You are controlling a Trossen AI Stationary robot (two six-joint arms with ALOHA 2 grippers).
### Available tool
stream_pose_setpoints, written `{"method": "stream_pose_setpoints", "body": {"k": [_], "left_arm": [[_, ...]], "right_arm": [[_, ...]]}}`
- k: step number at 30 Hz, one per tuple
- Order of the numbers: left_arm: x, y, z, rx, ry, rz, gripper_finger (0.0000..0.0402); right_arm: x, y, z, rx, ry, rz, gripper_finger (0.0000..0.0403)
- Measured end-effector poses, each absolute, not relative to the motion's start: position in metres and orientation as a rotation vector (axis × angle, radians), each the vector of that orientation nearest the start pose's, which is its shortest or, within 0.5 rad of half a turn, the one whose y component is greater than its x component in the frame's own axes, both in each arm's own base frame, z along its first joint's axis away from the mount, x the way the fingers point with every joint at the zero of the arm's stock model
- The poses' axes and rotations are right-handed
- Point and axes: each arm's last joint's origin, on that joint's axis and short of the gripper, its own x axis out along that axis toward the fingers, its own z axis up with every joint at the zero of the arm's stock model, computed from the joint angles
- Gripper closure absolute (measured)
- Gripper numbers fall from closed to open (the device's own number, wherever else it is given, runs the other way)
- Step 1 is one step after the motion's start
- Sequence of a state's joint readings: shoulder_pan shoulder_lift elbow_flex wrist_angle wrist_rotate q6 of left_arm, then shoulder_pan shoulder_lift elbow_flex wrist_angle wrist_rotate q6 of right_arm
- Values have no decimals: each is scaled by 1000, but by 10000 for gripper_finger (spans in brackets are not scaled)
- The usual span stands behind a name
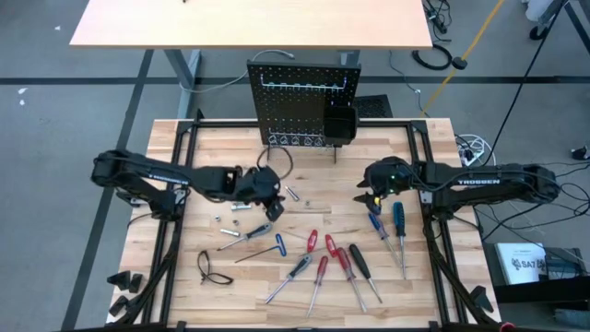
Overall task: Hang tools onto peg board
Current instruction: Hang the black screwdriver on the pegboard
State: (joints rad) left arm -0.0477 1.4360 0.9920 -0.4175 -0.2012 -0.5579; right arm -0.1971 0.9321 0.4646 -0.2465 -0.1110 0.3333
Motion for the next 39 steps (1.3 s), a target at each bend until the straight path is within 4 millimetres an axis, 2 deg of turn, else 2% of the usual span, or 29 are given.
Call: {"method": "stream_pose_setpoints", "body": {"k": [5, 8, 13, 18, 24, 31, 34, 39], "left_arm": [[291, -25, 220, -377, 832, 182, 263], [281, -35, 204, -355, 849, 120, 263], [265, -48, 183, -336, 832, 47, 263], [251, -48, 180, -272, 809, -33, 263], [238, -47, 194, -259, 783, -70, 263], [236, -45, 196, -250, 774, -32, 263], [238, -45, 199, -291, 742, -22, 263], [241, -45, 202, -318, 696, -4, 263]], "right_arm": [[188, -18, 213, 615, 629, -226, 151], [195, -5, 228, 691, 604, -241, 151], [203, 25, 237, 836, 677, -313, 151], [213, 66, 226, 980, 762, -363, 151], [231, 108, 224, 1025, 801, -401, 151], [249, 131, 218, 950, 930, -459, 151], [248, 138, 212, 960, 1022, -475, 151], [236, 149, 210, 971, 1075, -524, 151]]}}
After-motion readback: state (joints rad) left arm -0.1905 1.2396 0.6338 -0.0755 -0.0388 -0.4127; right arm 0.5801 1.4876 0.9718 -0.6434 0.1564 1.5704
